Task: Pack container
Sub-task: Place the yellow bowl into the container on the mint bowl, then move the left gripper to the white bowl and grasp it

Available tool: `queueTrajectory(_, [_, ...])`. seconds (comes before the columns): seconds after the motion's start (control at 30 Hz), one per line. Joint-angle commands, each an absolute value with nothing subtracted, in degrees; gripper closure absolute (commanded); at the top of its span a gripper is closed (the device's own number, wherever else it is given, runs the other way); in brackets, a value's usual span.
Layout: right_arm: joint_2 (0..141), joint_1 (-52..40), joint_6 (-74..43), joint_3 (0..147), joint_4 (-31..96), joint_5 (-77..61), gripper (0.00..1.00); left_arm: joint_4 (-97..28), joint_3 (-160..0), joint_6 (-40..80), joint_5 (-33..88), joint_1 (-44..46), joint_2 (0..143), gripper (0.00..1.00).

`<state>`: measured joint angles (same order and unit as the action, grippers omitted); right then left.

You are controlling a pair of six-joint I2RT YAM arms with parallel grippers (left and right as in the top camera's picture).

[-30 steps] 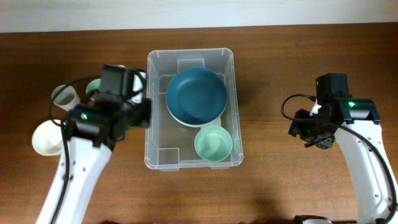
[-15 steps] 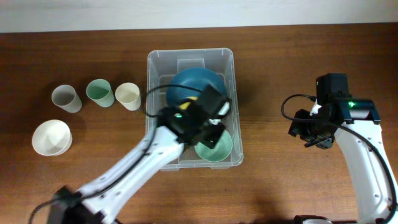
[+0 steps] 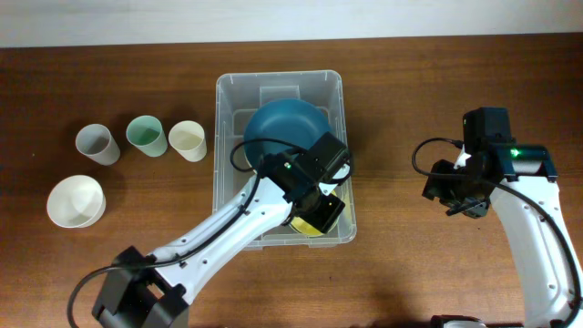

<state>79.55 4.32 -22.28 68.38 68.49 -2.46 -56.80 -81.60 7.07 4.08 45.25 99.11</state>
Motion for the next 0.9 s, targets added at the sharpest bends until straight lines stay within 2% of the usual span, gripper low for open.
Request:
queueTrajectory(0.0, [79.1,4.6,-22.3,68.5,68.3,-2.3,0.42,-60.8,-88.6,6.3,0.3,43.4,95.6,0.30])
queueTrajectory(0.07, [79.1,4.6,-22.3,68.5,68.3,-2.3,0.42,-63.8,-91.0,6.4,-3.5,41.5,93.7,0.30])
queueTrajectory(0.17, [79.1,4.6,-21.6,68.5,68.3,-2.3,0.42,-69.4,-94.6,7.5,-11.3,32.6,87.2,0.29])
queueTrajectory(0.37, [79.1,4.6,-21.5,68.5,68.3,-2.3,0.42,-72.2,-94.6,10.5,-12.3,12.8,80.6,0.29])
queueTrajectory(0.47, [79.1,4.6,-21.4,68.5,68.3,-2.3,0.42,-73.1,-94.4,10.9,-12.3,2.9,80.5,0.23])
queueTrajectory(0.53, [79.1,4.6,-21.5,68.5,68.3,-2.3,0.42,-72.6,-92.4,10.9,-12.3,-4.9,81.5,0.23])
queueTrajectory(0.7, [79.1,4.6,-21.5,68.5,68.3,-2.3,0.42,-71.1,-86.8,10.9,-12.3,-13.6,85.3,0.23])
queueTrajectory(0.87, [79.1,4.6,-21.5,68.5,68.3,-2.3,0.42,-65.4,-80.2,10.9,-11.8,-18.2,90.6,0.22])
